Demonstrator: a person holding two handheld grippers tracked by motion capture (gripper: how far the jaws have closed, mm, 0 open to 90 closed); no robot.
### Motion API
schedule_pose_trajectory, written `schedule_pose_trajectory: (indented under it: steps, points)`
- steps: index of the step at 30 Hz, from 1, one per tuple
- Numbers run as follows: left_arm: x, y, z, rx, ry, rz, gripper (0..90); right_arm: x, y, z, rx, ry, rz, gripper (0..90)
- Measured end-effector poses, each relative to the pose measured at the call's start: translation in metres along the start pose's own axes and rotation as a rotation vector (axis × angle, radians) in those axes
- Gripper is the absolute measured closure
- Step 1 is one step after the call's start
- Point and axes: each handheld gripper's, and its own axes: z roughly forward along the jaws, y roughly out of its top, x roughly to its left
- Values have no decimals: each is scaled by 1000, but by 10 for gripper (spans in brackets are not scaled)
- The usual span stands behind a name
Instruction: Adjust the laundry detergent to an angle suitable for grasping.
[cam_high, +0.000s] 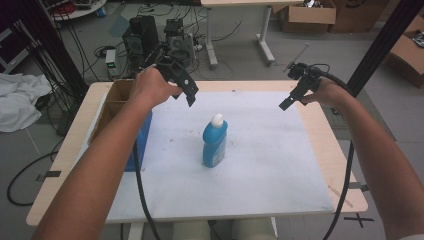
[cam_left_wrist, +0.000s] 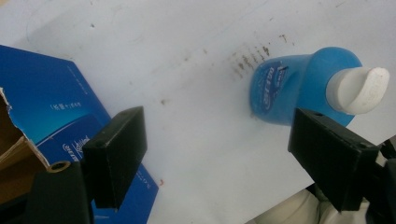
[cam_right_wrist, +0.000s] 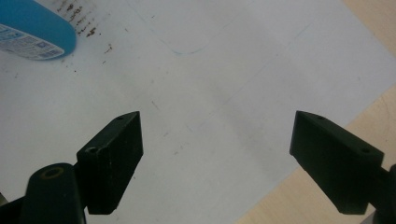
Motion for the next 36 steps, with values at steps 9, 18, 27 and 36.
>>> schedule_pose_trajectory:
  steps: [9,18,27,36]
  points:
    - [-1,-2,-2,-10,3,0,200,3,-3,-3,-4,-7,0,170]
    - [-5,-6,-9,-27,-2,-11,193,6,-2,-4,-5,-7,-1,166]
    - [-6,-8,-19,-61,-15,-22,193,9,-2,-2,-9,-8,-16,165]
    - [-7,-12,-30,-83,-25,-24,192,11,-5,-1,-5,-7,-7,166]
